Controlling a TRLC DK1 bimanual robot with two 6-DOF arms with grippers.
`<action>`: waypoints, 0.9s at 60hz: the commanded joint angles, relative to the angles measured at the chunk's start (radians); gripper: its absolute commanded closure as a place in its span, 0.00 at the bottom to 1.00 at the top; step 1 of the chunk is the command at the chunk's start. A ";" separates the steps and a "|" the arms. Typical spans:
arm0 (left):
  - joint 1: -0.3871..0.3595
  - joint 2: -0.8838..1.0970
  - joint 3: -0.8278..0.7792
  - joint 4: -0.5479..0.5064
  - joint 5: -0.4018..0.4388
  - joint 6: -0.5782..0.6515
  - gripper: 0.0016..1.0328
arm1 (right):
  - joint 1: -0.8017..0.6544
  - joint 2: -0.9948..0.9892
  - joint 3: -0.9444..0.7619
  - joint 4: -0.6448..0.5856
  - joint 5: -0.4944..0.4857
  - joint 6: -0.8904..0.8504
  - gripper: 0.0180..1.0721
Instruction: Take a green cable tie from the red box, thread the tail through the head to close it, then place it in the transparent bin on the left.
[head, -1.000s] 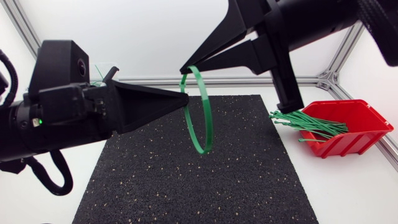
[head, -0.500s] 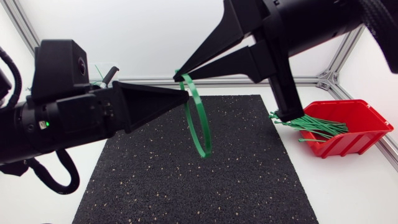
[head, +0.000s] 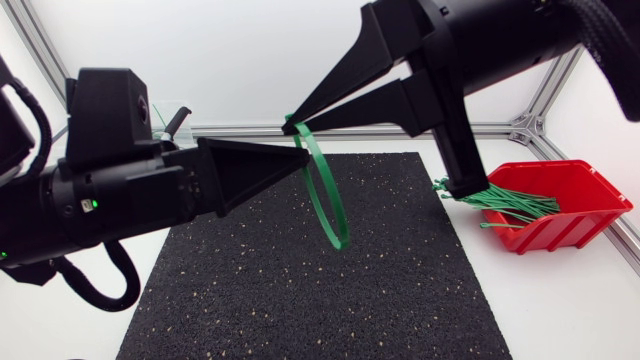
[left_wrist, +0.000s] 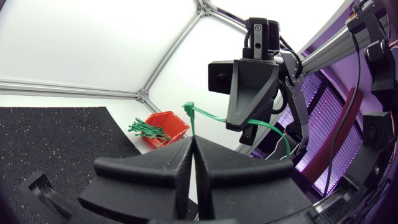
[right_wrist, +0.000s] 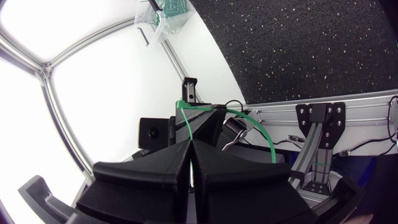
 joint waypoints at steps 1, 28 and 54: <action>-0.007 0.001 0.014 0.021 -0.005 0.017 0.97 | -0.002 -0.017 -0.034 -0.007 0.001 0.011 0.93; 0.000 0.004 0.017 0.020 -0.006 0.020 0.97 | 0.007 -0.060 -0.060 0.004 0.009 0.011 0.79; -0.003 0.001 0.017 0.017 -0.005 0.021 0.97 | 0.032 -0.014 -0.040 0.016 0.041 -0.003 0.79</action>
